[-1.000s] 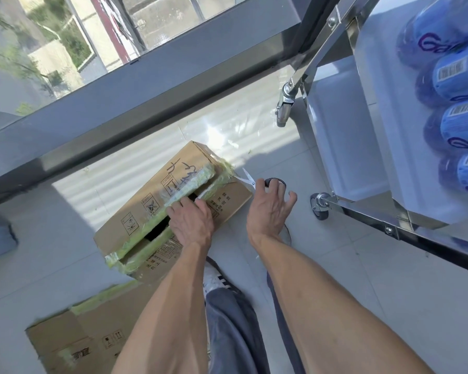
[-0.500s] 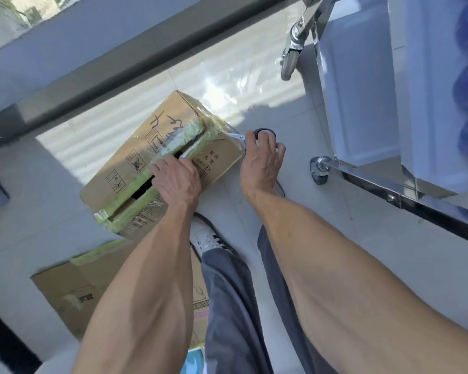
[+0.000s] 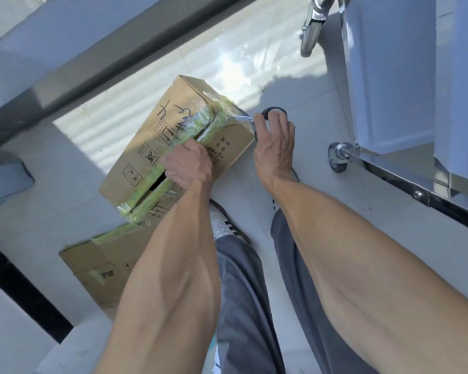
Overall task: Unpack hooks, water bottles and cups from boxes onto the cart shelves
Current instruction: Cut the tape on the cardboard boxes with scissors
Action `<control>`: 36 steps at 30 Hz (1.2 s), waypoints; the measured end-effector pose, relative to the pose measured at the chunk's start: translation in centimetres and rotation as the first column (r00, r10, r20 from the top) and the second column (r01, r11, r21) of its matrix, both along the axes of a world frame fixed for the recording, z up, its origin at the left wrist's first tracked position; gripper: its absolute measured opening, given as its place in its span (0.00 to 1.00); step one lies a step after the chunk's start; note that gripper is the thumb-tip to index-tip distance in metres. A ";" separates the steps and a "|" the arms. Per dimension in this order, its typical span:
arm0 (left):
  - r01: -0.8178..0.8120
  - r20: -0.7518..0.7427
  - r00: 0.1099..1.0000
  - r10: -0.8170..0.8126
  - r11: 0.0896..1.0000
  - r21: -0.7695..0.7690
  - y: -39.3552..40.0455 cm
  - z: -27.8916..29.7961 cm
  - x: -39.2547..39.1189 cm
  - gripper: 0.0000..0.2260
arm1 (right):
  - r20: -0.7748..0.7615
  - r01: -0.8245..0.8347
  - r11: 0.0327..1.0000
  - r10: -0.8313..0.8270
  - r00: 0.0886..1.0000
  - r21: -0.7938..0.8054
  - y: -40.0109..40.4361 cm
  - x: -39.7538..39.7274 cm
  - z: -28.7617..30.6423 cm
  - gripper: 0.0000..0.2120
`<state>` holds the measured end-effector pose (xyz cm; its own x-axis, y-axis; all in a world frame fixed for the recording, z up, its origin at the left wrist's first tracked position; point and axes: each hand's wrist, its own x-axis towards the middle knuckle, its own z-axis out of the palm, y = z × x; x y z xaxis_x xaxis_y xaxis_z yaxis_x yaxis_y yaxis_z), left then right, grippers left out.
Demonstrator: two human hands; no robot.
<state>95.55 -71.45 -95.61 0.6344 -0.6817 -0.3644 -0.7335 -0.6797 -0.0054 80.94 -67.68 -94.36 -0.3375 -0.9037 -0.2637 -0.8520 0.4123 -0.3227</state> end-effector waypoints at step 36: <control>0.296 0.002 0.955 -0.296 0.955 0.035 0.5 -0.8 0.9 0.08 | 0.067 -0.117 0.985 0.109 0.992 0.129 -1.8 0.2 -2.0 0.15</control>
<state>96.42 -70.94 -96.40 0.4092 -0.8264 -0.3867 -0.9015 -0.4317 -0.0312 81.19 -69.45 -96.36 -0.2151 -0.8908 -0.4002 -0.8763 0.3569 -0.3236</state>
